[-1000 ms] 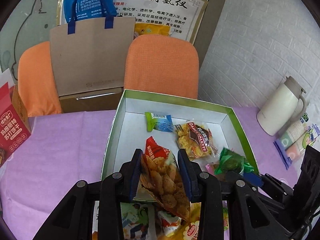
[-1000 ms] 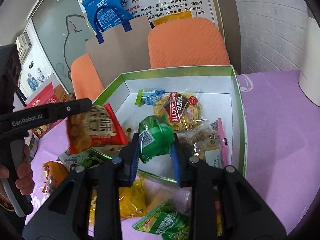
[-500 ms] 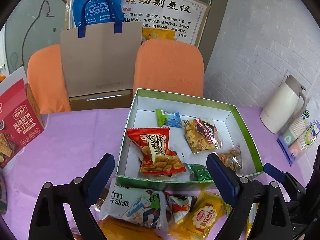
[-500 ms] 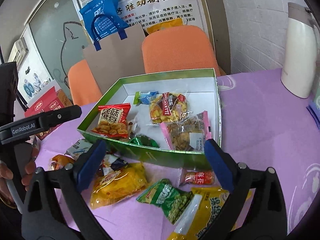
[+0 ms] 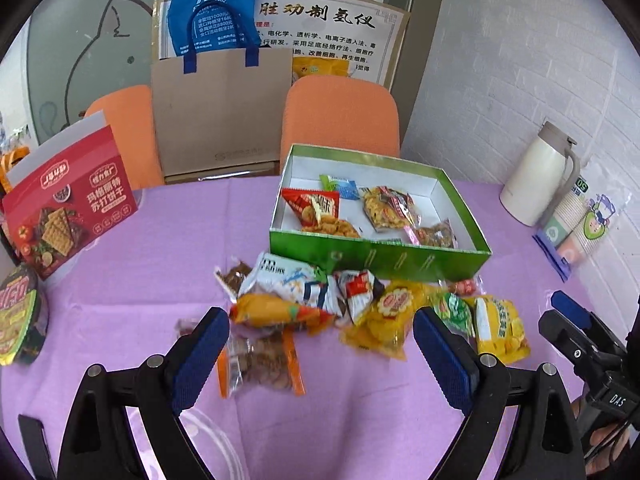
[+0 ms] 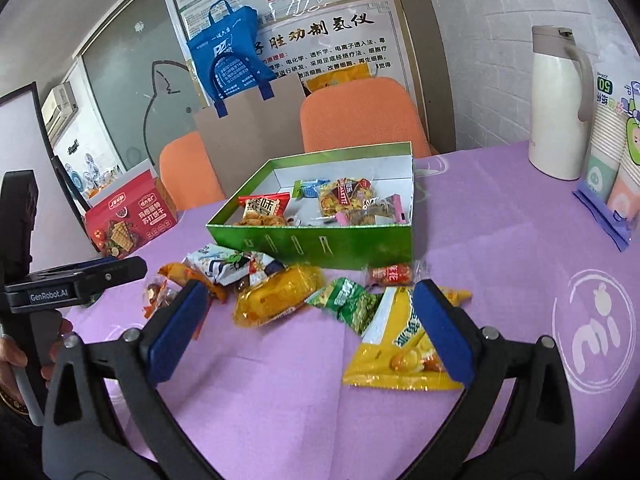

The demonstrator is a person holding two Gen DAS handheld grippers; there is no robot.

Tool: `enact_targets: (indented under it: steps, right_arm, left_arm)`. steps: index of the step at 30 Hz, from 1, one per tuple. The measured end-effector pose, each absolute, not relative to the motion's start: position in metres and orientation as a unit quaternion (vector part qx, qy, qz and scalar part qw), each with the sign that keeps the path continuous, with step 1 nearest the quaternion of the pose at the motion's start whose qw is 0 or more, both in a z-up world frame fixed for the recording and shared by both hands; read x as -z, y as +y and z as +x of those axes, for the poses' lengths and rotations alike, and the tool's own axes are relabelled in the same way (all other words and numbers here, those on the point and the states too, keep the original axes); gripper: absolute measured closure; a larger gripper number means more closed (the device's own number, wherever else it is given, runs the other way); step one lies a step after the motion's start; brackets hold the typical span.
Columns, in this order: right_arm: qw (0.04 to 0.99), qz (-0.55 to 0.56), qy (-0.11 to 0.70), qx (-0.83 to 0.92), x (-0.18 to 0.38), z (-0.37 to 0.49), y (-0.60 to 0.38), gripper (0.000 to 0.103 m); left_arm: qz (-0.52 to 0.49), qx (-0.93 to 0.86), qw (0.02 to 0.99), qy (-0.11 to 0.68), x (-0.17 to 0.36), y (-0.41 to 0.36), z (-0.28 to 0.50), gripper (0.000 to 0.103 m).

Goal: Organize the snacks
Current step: 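Withdraw both grippers from the box back toward the snack pile, then grasp a yellow chip bag with the left gripper while the right grasps another yellow bag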

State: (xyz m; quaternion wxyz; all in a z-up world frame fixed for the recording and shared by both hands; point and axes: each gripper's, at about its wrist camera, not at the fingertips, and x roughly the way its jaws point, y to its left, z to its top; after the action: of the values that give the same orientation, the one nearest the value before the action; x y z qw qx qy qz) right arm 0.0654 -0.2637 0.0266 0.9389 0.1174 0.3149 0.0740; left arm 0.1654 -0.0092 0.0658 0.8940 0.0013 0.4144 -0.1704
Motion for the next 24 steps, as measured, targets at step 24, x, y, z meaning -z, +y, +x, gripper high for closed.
enact_targets:
  steps: [24]
  right_arm:
    - [0.901, 0.103, 0.420, 0.038, 0.047, 0.102, -0.293, 0.032]
  left_arm:
    - [-0.040, 0.168, 0.874, 0.454, 0.000, 0.022, 0.088, 0.008]
